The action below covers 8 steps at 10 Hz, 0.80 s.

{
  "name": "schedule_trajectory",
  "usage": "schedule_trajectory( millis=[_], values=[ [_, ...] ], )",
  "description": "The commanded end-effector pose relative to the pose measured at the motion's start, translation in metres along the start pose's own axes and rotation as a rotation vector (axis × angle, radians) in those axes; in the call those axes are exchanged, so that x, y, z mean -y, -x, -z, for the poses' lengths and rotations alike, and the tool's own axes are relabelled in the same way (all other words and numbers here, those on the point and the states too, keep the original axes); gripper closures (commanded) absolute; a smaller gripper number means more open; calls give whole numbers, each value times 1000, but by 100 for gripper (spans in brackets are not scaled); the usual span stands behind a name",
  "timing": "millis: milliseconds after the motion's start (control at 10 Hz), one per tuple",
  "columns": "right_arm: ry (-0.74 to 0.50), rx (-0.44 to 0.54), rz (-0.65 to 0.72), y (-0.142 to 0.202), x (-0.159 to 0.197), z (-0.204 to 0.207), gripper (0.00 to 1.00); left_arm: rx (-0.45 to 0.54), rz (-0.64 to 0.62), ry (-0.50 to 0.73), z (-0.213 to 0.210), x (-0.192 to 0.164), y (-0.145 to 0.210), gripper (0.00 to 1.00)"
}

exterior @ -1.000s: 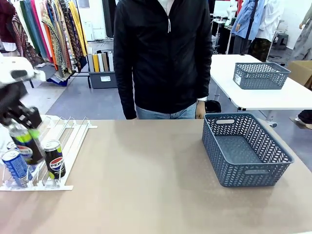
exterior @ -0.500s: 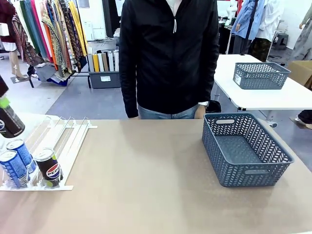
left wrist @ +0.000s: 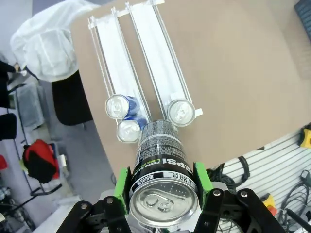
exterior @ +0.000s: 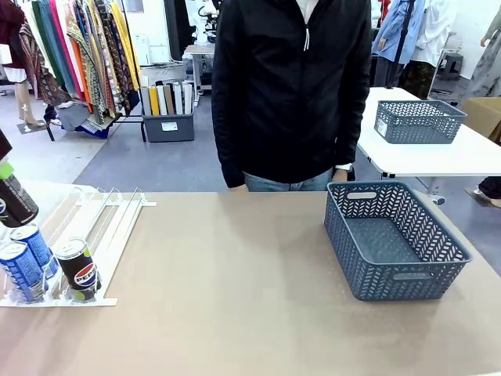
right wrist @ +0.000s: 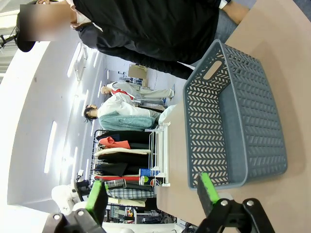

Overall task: Retrieve and store the cans from the dispenser.
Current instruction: Pick up one can from the Automatic Can Dispenser and place it in the middle of the table.

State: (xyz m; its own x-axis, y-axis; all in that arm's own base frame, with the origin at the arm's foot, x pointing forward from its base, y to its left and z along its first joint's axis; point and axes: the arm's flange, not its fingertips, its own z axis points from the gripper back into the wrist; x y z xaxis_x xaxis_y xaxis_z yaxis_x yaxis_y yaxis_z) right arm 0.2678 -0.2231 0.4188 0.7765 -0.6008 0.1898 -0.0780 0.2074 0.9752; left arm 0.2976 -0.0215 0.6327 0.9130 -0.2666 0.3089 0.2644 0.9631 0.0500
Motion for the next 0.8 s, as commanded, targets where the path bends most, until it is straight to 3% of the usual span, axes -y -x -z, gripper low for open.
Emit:
schedule_trajectory(
  millis=[0, 100, 200, 400, 500, 700],
  values=[
    [-7, -6, -9, -1, -2, -2, 0, 7, -84, -4, 13, -6, -6, 100],
    [-7, -6, -9, -1, -2, -2, 0, 70, -37, 34, 23, 17, -22, 100],
    [-7, -6, -9, -1, -2, -2, 0, 137, 90, 105, 32, 61, -51, 100],
    [-7, -6, -9, -1, -2, -2, 0, 177, 279, 148, 49, 161, -108, 100],
    [-7, -6, -9, -1, -2, -2, 0, 140, 388, 161, 70, 225, -139, 100],
    [-7, -6, -9, -1, -2, -2, 0, 73, 482, 161, 112, 296, -168, 100]
  ],
)
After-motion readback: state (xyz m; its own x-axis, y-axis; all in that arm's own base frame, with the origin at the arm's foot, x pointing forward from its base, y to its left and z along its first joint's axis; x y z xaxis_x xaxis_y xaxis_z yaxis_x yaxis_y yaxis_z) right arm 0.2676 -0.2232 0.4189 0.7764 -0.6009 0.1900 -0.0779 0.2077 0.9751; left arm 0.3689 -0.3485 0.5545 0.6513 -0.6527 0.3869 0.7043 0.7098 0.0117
